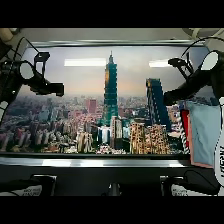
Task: Fold the shirts.
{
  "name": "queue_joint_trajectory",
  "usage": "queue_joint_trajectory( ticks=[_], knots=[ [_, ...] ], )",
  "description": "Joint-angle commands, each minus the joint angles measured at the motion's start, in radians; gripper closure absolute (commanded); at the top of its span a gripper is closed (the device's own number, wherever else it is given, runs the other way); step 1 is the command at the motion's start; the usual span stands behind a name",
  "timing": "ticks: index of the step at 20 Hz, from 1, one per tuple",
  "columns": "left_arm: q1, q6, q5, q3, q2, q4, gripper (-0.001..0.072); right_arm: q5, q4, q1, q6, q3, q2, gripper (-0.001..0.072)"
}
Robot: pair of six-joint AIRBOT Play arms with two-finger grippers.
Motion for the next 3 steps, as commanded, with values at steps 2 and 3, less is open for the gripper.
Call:
queue_joint_trajectory(
  ticks=[2,3],
  knots=[
    [0.0,-0.002,0.0,-0.001,0.001,0.0,0.0019,0.003,0.002,0.001,-0.001,0.001,-0.001,0.0024],
    [0.0,-0.002,0.0,-0.001,0.001,0.0,0.0019,0.003,0.002,0.001,-0.001,0.001,-0.001,0.0024]
  ],
)
